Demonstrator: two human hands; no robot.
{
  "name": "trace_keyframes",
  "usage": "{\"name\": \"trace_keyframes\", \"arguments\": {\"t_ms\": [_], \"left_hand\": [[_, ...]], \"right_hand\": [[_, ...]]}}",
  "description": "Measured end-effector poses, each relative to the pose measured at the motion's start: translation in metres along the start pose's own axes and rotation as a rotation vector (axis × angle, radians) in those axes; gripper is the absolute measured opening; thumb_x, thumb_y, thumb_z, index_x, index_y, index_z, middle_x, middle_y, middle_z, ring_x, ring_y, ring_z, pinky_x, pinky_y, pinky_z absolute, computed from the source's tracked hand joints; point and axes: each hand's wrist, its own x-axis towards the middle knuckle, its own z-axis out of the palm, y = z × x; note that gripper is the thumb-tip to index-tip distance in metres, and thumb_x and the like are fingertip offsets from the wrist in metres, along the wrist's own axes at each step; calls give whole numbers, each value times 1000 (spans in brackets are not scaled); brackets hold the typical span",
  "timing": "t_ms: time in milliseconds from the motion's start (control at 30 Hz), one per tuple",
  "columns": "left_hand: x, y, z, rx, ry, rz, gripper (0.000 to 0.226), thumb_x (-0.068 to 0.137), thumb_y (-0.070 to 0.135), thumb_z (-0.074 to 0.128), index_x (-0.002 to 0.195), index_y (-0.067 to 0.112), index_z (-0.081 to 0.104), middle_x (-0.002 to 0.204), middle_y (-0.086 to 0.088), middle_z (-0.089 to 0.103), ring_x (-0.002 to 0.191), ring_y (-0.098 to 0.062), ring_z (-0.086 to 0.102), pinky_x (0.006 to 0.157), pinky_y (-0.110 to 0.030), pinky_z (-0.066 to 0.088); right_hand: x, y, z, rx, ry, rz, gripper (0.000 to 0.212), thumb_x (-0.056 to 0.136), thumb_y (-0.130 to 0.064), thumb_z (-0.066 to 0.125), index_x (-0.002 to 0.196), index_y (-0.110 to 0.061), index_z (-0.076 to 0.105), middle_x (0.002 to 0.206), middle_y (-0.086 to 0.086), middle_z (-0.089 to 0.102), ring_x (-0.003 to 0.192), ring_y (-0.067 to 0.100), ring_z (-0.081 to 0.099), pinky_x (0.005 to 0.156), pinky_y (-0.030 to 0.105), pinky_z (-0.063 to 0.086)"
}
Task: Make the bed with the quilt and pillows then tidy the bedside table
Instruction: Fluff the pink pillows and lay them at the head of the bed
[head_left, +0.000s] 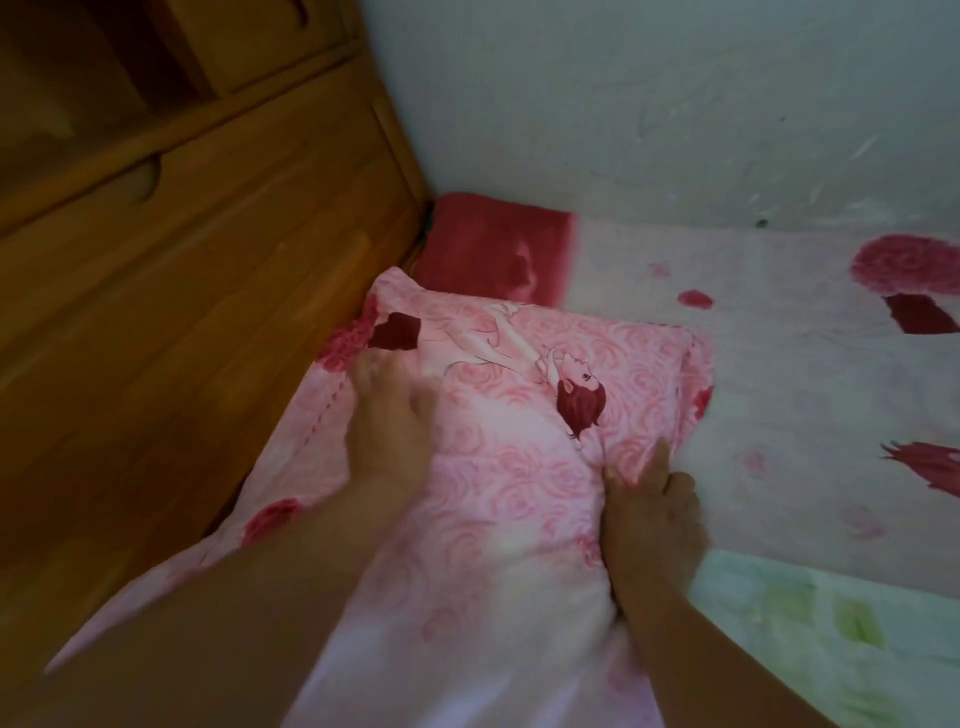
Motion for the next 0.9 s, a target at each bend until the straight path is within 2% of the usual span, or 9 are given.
{"name": "trace_keyframes", "arguments": {"t_ms": [67, 167, 267, 400, 467, 567, 700, 800, 900], "left_hand": [[33, -2, 2, 41, -29, -244, 48, 98, 27, 49, 140, 4, 39, 143, -16, 42, 119, -32, 53, 83, -30, 45], [56, -17, 4, 78, -265, -550, 52, 96, 33, 52, 137, 2, 43, 131, -20, 54, 113, -38, 56, 82, -34, 47], [55, -22, 8, 180, -342, -428, 38, 98, 32, 48, 123, 5, 57, 123, -20, 59, 105, -35, 58, 87, -38, 48], [79, -31, -9, 225, 12, -134, 23, 96, 10, 51, 115, 0, 59, 116, -22, 61, 107, -40, 58, 85, -43, 48], [84, -39, -7, 264, -108, -243, 38, 94, 17, 55, 128, 1, 51, 132, -24, 52, 120, -43, 50, 96, -47, 43], [69, -19, 15, 145, -344, -500, 74, 93, 47, 49, 151, 14, 16, 157, -17, 13, 138, -40, 29, 109, -47, 34], [25, 19, 40, 360, -354, 132, 76, 82, 80, 14, 143, 50, -18, 154, 8, -33, 143, -28, -28, 110, -65, -2], [0, -2, 61, 483, -492, 117, 82, 71, 88, -4, 142, 52, -23, 148, 11, -43, 139, -25, -36, 106, -68, -14], [3, -14, 79, 482, -535, 68, 84, 69, 89, -5, 140, 50, -27, 147, 10, -45, 138, -25, -38, 105, -67, -18]], "right_hand": [[1, 1, -1, 7, -24, 5, 70, 92, -53, 45, 146, -11, 32, 108, 20, 52, 94, 38, 55, 72, 43, 45], [3, 4, 3, 54, 5, -28, 68, 91, -54, 46, 140, -8, 42, 97, 22, 56, 82, 38, 57, 64, 42, 47], [2, 7, 5, 86, 27, -14, 68, 90, -57, 44, 139, -9, 43, 95, 21, 57, 81, 38, 58, 65, 42, 48], [8, 7, 1, 157, -5, 47, 77, 85, -63, 44, 147, -20, 33, 111, 17, 56, 101, 37, 56, 81, 43, 46], [10, 7, -1, 157, -18, 44, 79, 84, -69, 34, 149, -24, 28, 118, 14, 54, 107, 36, 54, 85, 42, 45], [10, 3, -4, 134, 2, 38, 87, 79, -72, 18, 149, -22, 27, 118, 14, 54, 108, 35, 54, 84, 40, 45], [9, 0, -3, 126, -21, 60, 91, 77, -73, 13, 149, -20, 29, 116, 14, 54, 106, 34, 54, 84, 41, 45], [7, -1, -3, 138, -36, 60, 89, 78, -74, 14, 150, -22, 27, 117, 12, 53, 107, 33, 54, 85, 41, 45], [9, -1, -1, 130, -54, 80, 83, 82, -73, 24, 150, -25, 24, 119, 10, 52, 109, 30, 53, 87, 39, 44]]}}
